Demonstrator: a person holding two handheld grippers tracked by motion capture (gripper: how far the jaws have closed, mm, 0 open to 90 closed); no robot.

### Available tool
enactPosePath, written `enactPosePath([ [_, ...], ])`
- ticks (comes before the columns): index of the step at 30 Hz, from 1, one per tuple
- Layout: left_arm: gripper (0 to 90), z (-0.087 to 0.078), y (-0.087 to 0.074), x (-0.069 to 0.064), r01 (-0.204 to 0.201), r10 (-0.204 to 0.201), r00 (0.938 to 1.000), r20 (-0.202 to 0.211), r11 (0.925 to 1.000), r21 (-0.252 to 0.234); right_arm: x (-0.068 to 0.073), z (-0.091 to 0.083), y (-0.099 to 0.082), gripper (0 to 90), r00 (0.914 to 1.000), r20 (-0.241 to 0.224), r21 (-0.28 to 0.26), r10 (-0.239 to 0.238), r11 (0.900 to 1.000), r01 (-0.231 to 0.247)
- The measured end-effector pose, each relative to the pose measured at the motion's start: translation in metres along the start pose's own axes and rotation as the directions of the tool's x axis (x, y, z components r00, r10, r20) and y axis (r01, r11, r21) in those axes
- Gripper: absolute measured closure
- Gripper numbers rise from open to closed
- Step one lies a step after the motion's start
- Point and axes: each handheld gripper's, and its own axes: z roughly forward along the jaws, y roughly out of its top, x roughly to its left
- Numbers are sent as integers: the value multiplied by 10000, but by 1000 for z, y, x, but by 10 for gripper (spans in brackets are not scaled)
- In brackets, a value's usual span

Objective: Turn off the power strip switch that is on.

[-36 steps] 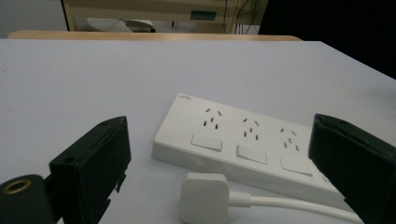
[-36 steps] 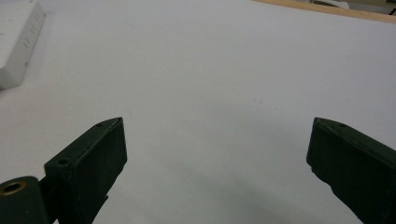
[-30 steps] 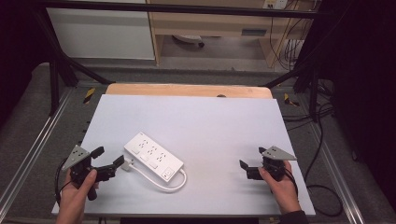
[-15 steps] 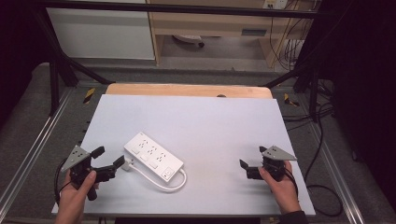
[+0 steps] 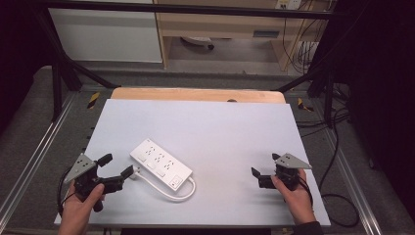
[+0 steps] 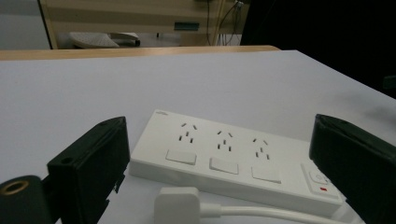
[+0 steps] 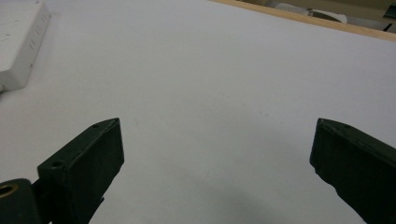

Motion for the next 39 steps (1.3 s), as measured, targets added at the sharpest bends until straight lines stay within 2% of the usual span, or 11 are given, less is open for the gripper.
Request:
enactPosePath([
  [3, 48, 0, 3, -4, -136, 136, 9999, 99, 9999, 3, 1, 1, 0, 35, 10000, 6, 8, -39, 10000, 39],
  [11, 51, 0, 10, -13, -39, 46, 9995, 311, 9998, -202, -1, -2, 0, 35, 10000, -17, -79, 83, 9999, -83],
  [22, 51, 2, 19, -22, -29, 29, 9988, 487, 10000, -1, 0, -6, 1, 31, 9999, 78, -207, 141, 9997, -139],
  [24, 51, 3, 21, -26, -226, 228, 9987, 448, 9997, -37, 2, -7, 2, 31, 9999, 4, -215, 155, 9996, -155],
  [29, 51, 3, 22, -30, -439, 436, 9980, 456, 9990, 46, 5, -8, 4, 32, 9999, -102, -250, 106, 9996, -109],
  [33, 51, 2, 23, -32, -490, 491, 9977, 472, 9988, -25, 6, -6, 6, 32, 9998, -180, -177, 114, 9998, -117],
  [36, 48, 1, 25, -35, -440, 449, 9968, 658, 9989, -149, 8, -6, 5, 30, 9999, -115, -36, -80, 10000, 80],
  [39, 47, 1, 27, -38, -499, 509, 9958, 756, 9986, -150, 7, -7, 5, 29, 10000, -75, -99, 11, 10000, -12],
])
